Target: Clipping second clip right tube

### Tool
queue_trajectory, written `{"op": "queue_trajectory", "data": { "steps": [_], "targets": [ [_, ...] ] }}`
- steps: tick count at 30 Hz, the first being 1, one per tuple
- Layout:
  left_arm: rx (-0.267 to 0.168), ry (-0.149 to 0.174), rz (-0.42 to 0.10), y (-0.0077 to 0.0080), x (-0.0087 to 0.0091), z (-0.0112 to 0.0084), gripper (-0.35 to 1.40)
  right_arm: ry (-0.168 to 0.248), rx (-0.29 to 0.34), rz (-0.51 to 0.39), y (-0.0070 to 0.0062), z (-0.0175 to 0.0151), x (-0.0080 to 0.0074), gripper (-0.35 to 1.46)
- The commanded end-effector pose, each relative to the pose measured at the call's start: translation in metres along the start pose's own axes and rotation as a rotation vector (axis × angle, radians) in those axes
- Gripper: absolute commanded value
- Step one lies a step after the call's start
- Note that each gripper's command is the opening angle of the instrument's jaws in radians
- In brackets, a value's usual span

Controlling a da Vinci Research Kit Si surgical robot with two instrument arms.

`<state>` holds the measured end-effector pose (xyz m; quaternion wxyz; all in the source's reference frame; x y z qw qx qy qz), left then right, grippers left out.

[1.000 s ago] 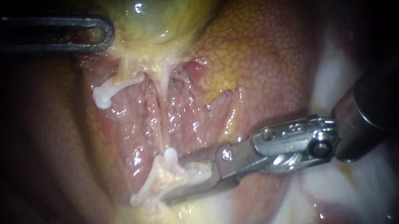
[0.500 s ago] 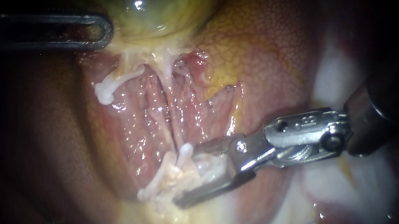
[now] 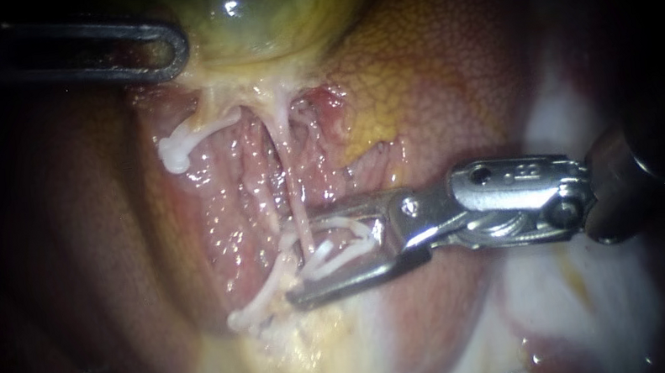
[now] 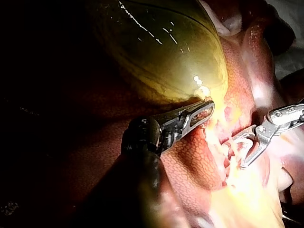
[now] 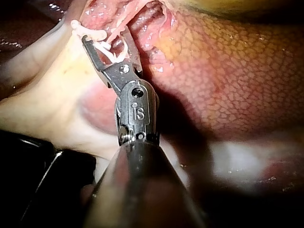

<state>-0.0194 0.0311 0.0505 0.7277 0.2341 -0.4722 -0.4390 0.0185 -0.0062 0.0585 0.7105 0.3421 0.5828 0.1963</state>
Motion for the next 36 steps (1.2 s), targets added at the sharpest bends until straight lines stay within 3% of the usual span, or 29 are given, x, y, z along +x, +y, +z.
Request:
{"op": "queue_trajectory", "data": {
  "steps": [1,6,14,21,27,36],
  "targets": [
    [0.000,0.000,0.000,0.0000,0.0000,0.0000,-0.35,0.012,0.014,0.010,-0.0002,0.0002,0.0000,0.50],
    [0.000,0.000,0.000,0.0000,0.0000,0.0000,-0.35,0.055,0.102,0.068,-0.0002,0.0005,0.0001,0.50],
    [0.000,0.000,0.000,0.0000,0.0000,0.0001,-0.35,0.194,0.268,0.164,-0.0003,0.0016,0.0005,0.50],
    [0.000,0.000,0.000,0.0000,0.0000,0.0001,-0.35,0.196,0.354,0.181,-0.0019,0.0021,0.0009,0.45],
    [0.000,0.000,0.000,0.0000,-0.0001,0.0001,-0.35,0.200,0.348,0.195,-0.0018,0.0018,0.0018,0.37],
    [0.000,0.000,-0.001,0.0000,-0.0001,0.0001,-0.35,0.213,0.310,0.246,-0.0012,0.0009,0.0031,0.07]
  ]
}}
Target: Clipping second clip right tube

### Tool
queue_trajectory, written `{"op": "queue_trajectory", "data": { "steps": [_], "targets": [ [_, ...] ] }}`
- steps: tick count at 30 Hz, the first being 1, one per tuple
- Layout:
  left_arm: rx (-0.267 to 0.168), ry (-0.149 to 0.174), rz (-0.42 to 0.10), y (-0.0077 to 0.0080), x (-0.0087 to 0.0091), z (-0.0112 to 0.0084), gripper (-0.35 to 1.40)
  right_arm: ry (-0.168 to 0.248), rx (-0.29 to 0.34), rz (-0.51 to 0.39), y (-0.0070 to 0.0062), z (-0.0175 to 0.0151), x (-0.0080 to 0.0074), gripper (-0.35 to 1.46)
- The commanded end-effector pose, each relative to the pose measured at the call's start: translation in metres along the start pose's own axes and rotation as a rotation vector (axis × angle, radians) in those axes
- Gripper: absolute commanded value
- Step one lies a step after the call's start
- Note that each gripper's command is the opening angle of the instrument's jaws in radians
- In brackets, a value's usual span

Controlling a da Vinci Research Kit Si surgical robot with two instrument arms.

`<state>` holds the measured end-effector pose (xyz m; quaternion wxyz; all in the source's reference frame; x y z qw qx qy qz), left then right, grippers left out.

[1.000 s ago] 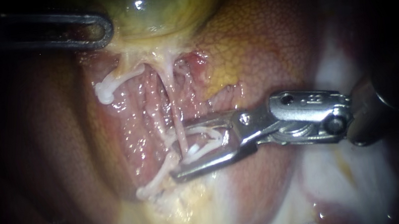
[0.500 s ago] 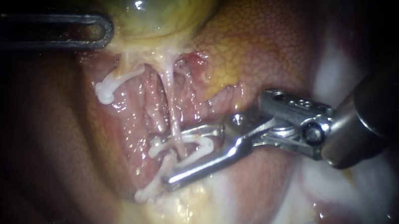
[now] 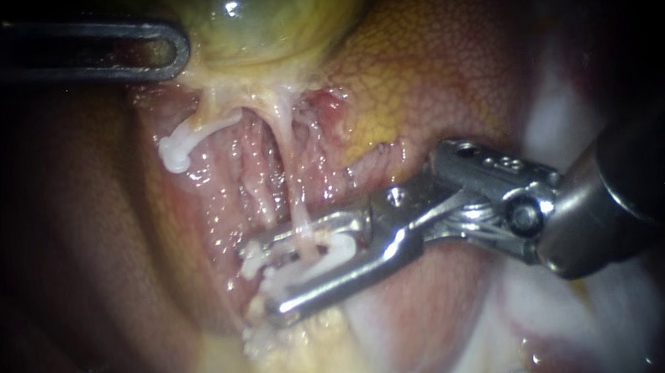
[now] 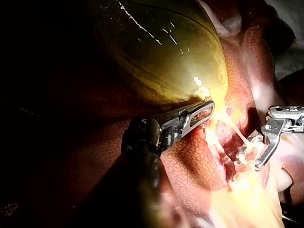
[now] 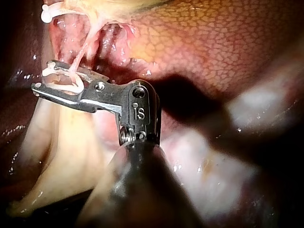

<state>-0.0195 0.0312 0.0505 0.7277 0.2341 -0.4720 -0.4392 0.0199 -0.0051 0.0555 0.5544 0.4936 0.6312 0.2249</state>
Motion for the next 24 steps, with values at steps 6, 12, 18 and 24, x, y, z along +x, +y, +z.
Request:
{"op": "queue_trajectory", "data": {
  "steps": [6,12,18,24],
  "targets": [
    [0.001,0.000,0.000,0.0000,-0.0001,-0.0001,-0.35,0.007,-0.025,0.039,0.0002,-0.0003,0.0000,-0.35],
    [0.001,0.000,-0.001,0.0000,-0.0001,-0.0001,-0.35,0.007,-0.032,0.056,0.0003,-0.0004,-0.0002,-0.35],
    [0.001,0.000,-0.001,-0.0001,-0.0001,-0.0001,-0.35,0.007,-0.032,0.056,0.0003,-0.0005,-0.0002,-0.35],
    [0.001,0.000,-0.001,-0.0001,-0.0001,-0.0001,-0.35,0.006,-0.032,0.055,0.0005,-0.0005,-0.0003,-0.35]
  ]
}}
